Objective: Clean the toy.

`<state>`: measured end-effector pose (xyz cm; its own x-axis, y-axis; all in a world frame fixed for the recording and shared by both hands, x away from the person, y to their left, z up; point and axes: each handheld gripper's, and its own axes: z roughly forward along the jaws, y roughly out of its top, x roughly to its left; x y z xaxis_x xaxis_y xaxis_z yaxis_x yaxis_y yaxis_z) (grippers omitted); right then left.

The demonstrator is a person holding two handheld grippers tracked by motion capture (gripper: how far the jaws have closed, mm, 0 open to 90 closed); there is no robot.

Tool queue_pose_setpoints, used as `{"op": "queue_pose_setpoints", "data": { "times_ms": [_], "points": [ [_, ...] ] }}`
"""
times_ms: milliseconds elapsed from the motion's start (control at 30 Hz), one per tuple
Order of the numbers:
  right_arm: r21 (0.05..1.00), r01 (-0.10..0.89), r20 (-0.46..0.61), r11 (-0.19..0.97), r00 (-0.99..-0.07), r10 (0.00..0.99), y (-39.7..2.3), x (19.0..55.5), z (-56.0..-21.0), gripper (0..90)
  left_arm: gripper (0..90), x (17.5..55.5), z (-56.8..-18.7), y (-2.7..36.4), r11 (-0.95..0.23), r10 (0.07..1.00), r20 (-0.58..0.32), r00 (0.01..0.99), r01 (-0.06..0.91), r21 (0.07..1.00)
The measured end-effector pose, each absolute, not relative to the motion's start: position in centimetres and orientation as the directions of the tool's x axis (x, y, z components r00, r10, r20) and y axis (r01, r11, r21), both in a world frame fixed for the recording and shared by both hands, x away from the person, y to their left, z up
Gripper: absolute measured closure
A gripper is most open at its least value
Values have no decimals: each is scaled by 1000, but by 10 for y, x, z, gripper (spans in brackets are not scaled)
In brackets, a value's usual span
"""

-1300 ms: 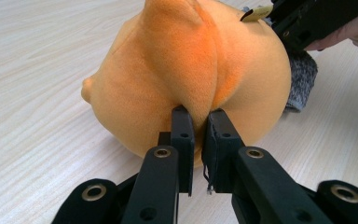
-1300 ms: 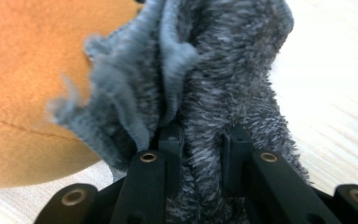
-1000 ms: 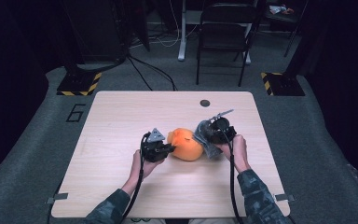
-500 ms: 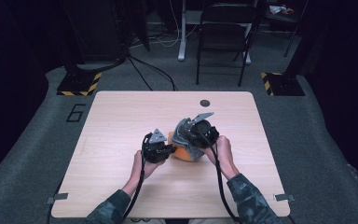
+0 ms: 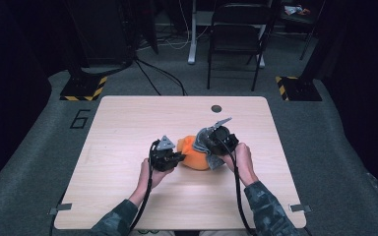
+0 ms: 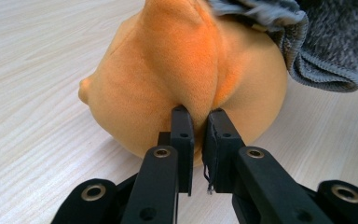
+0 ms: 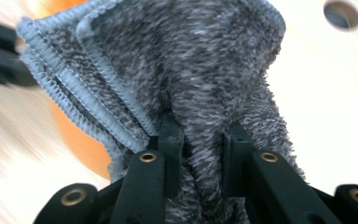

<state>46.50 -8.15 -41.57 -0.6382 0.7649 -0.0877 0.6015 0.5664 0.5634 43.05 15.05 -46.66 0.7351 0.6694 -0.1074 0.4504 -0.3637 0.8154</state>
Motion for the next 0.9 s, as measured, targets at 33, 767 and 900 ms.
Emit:
{"op": "queue_pose_setpoints", "data": {
  "times_ms": [33,767,900],
  "points": [
    [565,618,-68,547,-625,777,-83,466,-419,740,827,431,-467,150,-365,668,-108,736,450,815],
    [411,746,-40,523,-559,828,-102,490,-482,742,827,432,-467,152,-373,666,-102,739,449,812],
    [401,751,-40,525,-558,829,-103,492,-482,742,827,432,-467,153,-365,670,-104,735,448,816]
  ]
}}
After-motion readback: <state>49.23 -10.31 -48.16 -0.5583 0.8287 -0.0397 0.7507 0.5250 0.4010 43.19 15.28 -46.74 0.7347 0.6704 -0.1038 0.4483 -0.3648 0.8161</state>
